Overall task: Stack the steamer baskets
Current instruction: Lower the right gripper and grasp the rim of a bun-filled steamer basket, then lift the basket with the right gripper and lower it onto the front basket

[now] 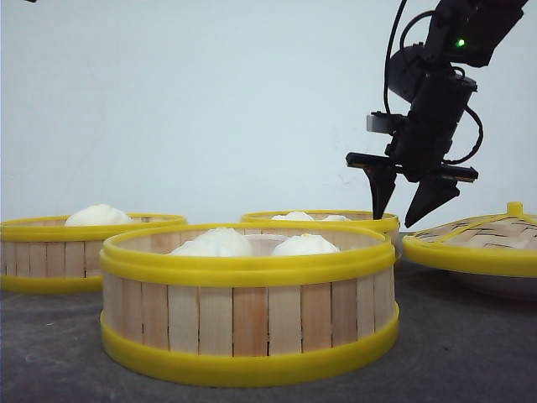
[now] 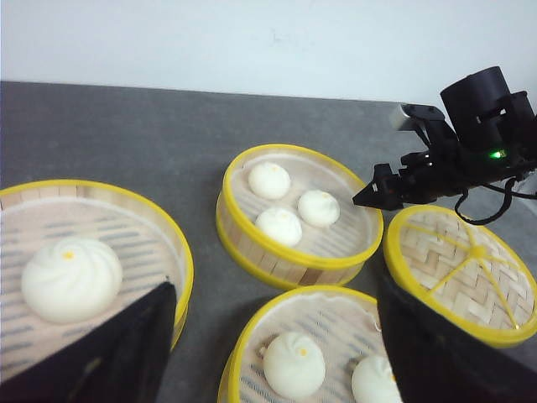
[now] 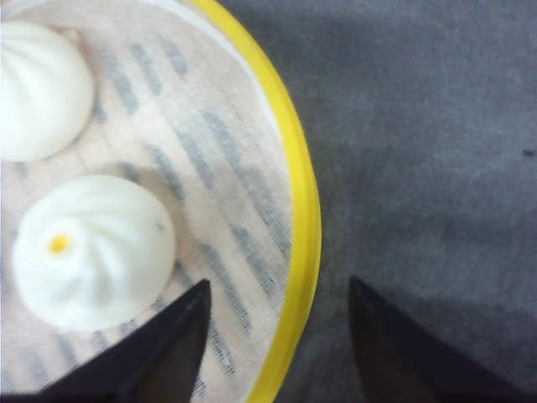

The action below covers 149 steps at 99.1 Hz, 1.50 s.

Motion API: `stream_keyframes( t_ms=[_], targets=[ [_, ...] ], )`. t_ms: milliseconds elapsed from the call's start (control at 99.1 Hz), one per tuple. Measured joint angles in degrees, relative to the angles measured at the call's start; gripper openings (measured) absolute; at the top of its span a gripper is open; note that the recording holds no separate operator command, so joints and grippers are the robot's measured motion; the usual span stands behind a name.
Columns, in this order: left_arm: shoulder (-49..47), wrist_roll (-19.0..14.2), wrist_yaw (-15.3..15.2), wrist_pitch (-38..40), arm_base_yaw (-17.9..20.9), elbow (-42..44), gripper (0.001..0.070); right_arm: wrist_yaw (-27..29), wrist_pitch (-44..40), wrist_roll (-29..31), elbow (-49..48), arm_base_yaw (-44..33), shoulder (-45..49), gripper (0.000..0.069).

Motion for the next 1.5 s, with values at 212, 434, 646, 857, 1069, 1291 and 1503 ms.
stream_keyframes(
  t_ms=[212,434,646,857,1069,1291,1503],
  targets=[
    [0.0,0.0,0.0,-1.6,-0.2,0.0,0.0464,0.0,0.3,1.2,0.0,-0.1,0.9,0.0146],
    [0.0,0.0,0.0,-2.7,-0.2,0.0,0.0464,0.1,0.9,2.7,0.1,0.0,0.9,0.0043],
    [0.0,0.0,0.0,-3.8,-0.2,0.0,0.0464,0.5,2.9,4.4,0.1,0.0,0.9,0.0035],
    [0.0,0.2,0.0,-4.3,-0.2,0.0,0.0464,0.6,3.2,7.2,2.1,0.0,1.3,0.0035],
    [-0.8,1.2,0.0,-5.7,-0.2,0.0,0.0464,0.5,-3.3,7.6,10.4,0.0,0.9,0.0035],
    [-3.1,1.8,0.0,-5.9,-0.2,0.0,0.0464,-1.1,-11.1,4.0,17.6,0.0,-6.2,0.0035],
    [-5.6,2.2,0.0,-7.1,-0.2,0.0,0.0464,-6.0,-15.9,0.8,19.3,1.4,-17.9,0.0035]
  ],
)
